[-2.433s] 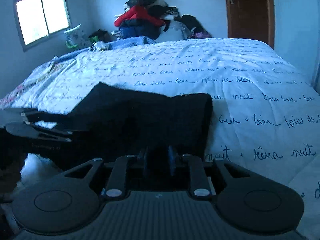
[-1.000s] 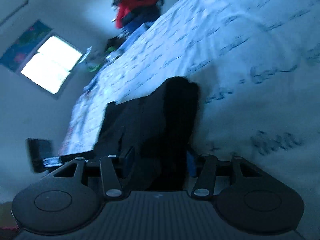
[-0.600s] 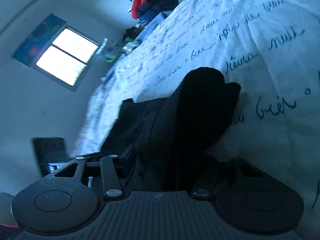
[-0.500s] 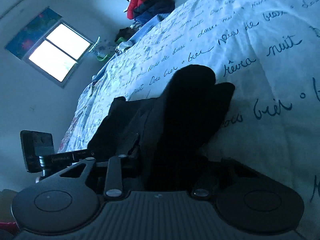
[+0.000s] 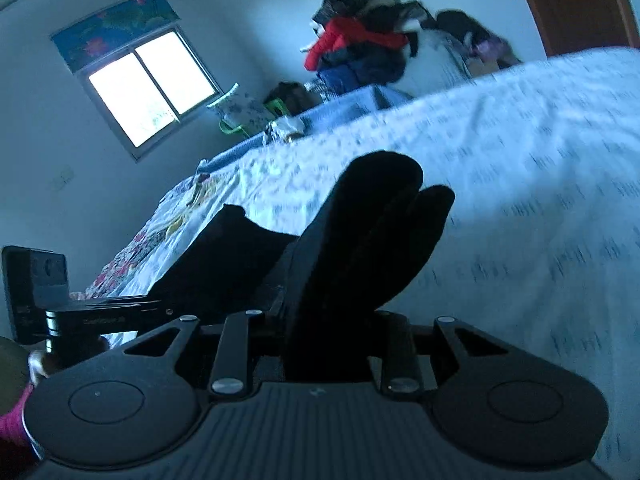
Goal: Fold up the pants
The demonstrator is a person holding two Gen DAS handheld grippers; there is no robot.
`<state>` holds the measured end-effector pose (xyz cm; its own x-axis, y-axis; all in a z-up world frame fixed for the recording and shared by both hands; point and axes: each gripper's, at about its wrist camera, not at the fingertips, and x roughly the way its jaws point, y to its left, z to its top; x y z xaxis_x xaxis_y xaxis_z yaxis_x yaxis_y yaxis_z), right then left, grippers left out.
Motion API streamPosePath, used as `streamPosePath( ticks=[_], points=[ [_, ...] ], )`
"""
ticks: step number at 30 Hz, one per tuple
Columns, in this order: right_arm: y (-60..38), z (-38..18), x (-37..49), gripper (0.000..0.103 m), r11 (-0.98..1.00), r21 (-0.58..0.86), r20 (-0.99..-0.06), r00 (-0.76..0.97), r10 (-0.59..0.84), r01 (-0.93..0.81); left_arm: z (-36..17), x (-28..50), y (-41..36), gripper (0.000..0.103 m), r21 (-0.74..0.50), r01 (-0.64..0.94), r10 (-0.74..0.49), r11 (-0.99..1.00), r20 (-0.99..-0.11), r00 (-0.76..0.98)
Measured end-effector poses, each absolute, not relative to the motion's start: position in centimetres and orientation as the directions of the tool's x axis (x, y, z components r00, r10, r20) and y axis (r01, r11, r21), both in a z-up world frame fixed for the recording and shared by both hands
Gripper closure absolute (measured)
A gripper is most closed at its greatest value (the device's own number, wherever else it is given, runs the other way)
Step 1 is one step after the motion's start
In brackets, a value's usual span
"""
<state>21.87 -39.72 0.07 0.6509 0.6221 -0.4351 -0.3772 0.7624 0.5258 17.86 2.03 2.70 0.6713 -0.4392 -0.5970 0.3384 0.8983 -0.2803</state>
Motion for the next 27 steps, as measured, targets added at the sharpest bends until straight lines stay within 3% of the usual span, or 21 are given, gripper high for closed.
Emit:
streamPosePath(
  ticks=[6, 8, 9, 10, 13, 16, 17, 20, 22, 25, 27],
  points=[
    [-36.9, -2.5, 28.7, 0.075, 0.780, 0.532, -0.478, 0.643, 0.599, -0.331, 0.0, 23.9, 3.2, 0.078, -0.226, 0.266, -0.347, 0.937, -0.668, 0.658],
    [-36.7, -4.3, 30.1, 0.068, 0.803, 0.529, -0.528, 0.634, 0.565, -0.275, -1.4, 24.7, 3.5, 0.074, -0.230, 0.243, -0.334, 0.943, -0.688, 0.644],
    [-36.8, -5.1, 30.6, 0.058, 0.816, 0.524, -0.551, 0.633, 0.544, -0.245, -1.7, 24.8, 3.7, 0.070, -0.237, 0.240, -0.337, 0.941, -0.690, 0.641],
    [-37.1, -5.7, 30.8, 0.055, 0.814, 0.538, -0.561, 0.628, 0.540, -0.220, -2.0, 24.9, 4.0, 0.068, -0.249, 0.236, -0.343, 0.939, -0.689, 0.638],
    [-38.7, -6.3, 30.4, 0.054, 0.768, 0.610, -0.524, 0.627, 0.577, -0.198, -2.0, 24.5, 4.9, 0.053, -0.265, 0.209, -0.337, 0.941, -0.689, 0.642],
    [-39.9, -5.4, 29.1, 0.052, 0.785, 0.594, -0.535, 0.642, 0.549, -0.175, -1.2, 23.9, 5.3, 0.032, -0.211, 0.151, -0.257, 0.966, -0.696, 0.671],
    [-40.3, -5.0, 28.3, 0.052, 0.808, 0.566, -0.550, 0.657, 0.516, -0.161, -0.9, 23.4, 5.6, 0.025, -0.193, 0.132, -0.231, 0.972, -0.694, 0.682],
    [-40.1, -3.1, 25.4, 0.050, 0.920, 0.383, -0.582, 0.752, 0.310, -0.083, -0.1, 20.9, 6.0, 0.024, -0.174, 0.068, -0.172, 0.982, -0.705, 0.688],
    [-38.6, -1.7, 22.4, 0.050, 0.965, 0.237, -0.525, 0.821, 0.224, -0.113, 0.2, 19.2, 5.6, 0.024, -0.182, 0.025, -0.149, 0.983, -0.716, 0.682],
    [-36.1, -0.8, 19.3, 0.051, 0.952, 0.170, -0.451, 0.839, 0.304, -0.254, -0.3, 17.4, 4.1, 0.024, -0.159, 0.033, -0.138, 0.987, -0.717, 0.683],
    [-34.0, -1.2, 18.5, 0.052, 0.934, 0.115, -0.470, 0.810, 0.350, -0.337, -1.2, 17.3, 3.0, 0.021, -0.097, 0.037, -0.096, 0.995, -0.724, 0.683]
  ],
)
